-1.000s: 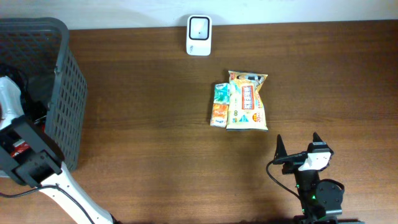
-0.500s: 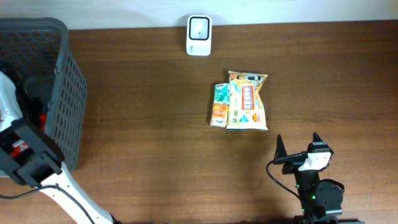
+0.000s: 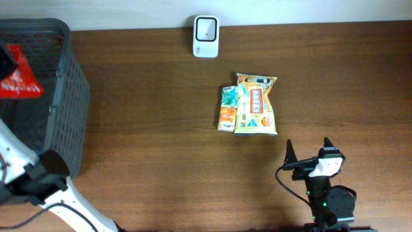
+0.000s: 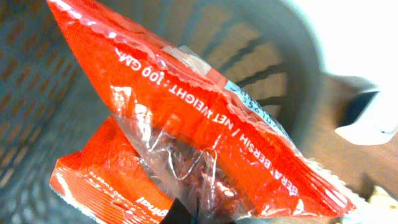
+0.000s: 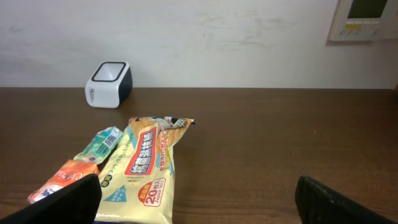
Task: Scan the item barcode
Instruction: 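Hold the red bag at the scanner and drop it on the table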
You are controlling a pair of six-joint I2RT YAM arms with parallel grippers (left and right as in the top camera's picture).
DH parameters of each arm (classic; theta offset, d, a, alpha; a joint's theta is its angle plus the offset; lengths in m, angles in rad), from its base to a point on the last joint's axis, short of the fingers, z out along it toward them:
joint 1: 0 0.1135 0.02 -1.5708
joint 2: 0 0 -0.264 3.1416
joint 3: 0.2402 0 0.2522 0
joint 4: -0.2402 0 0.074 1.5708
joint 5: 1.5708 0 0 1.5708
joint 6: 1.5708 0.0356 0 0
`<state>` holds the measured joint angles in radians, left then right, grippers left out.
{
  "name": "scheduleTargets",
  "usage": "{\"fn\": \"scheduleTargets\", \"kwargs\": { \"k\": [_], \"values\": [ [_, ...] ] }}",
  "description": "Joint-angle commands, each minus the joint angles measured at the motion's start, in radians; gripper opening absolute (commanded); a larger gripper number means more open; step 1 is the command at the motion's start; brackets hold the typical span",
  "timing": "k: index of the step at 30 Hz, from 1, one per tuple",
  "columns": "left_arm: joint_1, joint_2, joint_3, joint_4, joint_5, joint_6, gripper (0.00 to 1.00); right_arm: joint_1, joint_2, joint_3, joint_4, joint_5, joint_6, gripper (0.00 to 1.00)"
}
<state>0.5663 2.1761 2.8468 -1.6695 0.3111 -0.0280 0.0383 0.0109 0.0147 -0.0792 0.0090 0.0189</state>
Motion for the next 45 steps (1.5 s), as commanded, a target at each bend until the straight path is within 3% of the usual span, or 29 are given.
{"fn": "scheduleTargets", "kwargs": {
  "k": [1, 4, 7, 9, 14, 19, 27, 30, 41, 42, 43, 45],
  "values": [
    [-0.037, -0.134, 0.059, 0.023, 0.094, 0.032, 0.0, -0.006, -0.007, -0.009, -0.003, -0.001, -0.004, 0.98],
    [-0.103, -0.212, 0.06, 0.021, 0.153, 0.032, 0.0, -0.006, -0.007, -0.009, -0.003, -0.001, -0.004, 0.98],
    [-0.205, -0.244, 0.06, 0.02, 0.333, 0.032, 0.0, -0.006, -0.007, -0.009, -0.003, -0.001, -0.004, 0.99],
    [-0.277, -0.241, 0.058, 0.021, 0.354, 0.032, 0.0, -0.006, -0.007, -0.009, -0.003, -0.001, -0.004, 0.99],
    [-0.477, -0.179, 0.046, 0.012, 0.283, 0.005, 0.0, -0.006, -0.007, -0.009, -0.003, -0.001, -0.004, 0.99],
    [-0.686, -0.055, 0.046, -0.013, -0.002, -0.163, 0.0, -0.006, -0.007, -0.009, -0.003, -0.001, -0.004, 0.99],
    [-0.933, 0.169, 0.016, -0.019, -0.233, -0.201, 0.0, -0.006, -0.007, -0.009, -0.003, -0.001, -0.004, 0.99],
    [-0.99, 0.261, 0.014, -0.017, -0.312, -0.277, 0.0, -0.006, -0.007, -0.009, -0.003, -0.002, -0.004, 0.98],
    [-1.064, 0.536, 0.014, 0.056, -0.318, -0.376, 0.01, -0.006, -0.007, -0.009, -0.003, -0.001, -0.004, 0.99],
    [-1.064, 0.542, 0.013, 0.06, -0.316, -0.376, 0.21, -0.006, -0.007, -0.009, -0.003, -0.001, -0.004, 0.99],
    [-1.064, 0.548, 0.013, 0.058, -0.315, -0.376, 0.53, -0.006, -0.007, -0.009, -0.003, -0.001, -0.004, 0.98],
    [-1.064, 0.549, 0.013, 0.051, -0.315, -0.375, 0.53, -0.006, -0.007, -0.009, -0.003, -0.001, -0.004, 0.99]
  ]
}}
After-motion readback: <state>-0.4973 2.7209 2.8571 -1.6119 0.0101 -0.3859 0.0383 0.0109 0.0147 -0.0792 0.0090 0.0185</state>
